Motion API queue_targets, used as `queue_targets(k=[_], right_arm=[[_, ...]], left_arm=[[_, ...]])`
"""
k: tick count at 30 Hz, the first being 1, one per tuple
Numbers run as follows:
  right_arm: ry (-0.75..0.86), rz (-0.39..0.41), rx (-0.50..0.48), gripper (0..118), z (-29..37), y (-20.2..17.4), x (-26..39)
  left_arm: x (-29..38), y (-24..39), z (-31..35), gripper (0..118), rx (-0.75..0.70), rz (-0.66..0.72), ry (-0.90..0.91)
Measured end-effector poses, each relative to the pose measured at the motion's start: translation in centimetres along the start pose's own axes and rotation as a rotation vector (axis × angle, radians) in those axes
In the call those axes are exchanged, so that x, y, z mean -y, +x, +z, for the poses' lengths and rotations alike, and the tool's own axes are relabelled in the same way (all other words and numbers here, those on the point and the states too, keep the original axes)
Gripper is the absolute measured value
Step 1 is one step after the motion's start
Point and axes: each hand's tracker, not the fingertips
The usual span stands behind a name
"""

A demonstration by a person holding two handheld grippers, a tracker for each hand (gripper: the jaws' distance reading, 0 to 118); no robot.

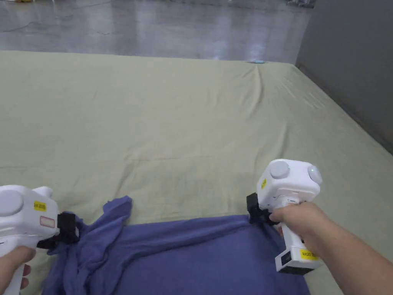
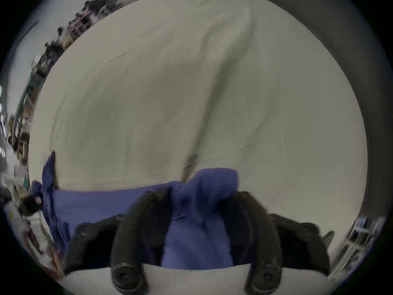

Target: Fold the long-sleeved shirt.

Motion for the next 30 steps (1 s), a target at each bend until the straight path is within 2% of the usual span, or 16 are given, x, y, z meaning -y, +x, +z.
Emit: queue_targets(k=[2, 5, 6, 13, 20, 30], right_arm=[[-0.007, -0.003, -0.051, 16, 0.1, -0.4, -0.1], [0.008, 0.04, -0.013, 10, 0.2, -0.8, 0.3], [0.014, 0.033, -0.024, 9, 0.5, -0.7, 0.4], [0.099, 0.038, -0.054, 8, 4.0, 0.1, -0.9], [0.183, 0.112, -0.032, 8, 7.9, -0.8, -2.3], [0.237, 0.125, -0.037, 8, 10.9, -1.1, -4.1]], left_arm=[[0.0, 0.1, -0.1, 18, -0.002, 0.003, 0.0], [-0.4, -0.8, -0.5, 18, -0.002, 0.012, -0.001], [-0.6, -0.9, -0.5, 18, 0.001, 0.019, 0.002], [-1.6, 0.7, 2.0, 18, 0.023, 0.015, 0.018], [-4.0, 1.7, 4.8, 18, 0.037, 0.01, 0.068], [-6.8, 2.0, 6.9, 18, 0.062, 0.031, 0.106]])
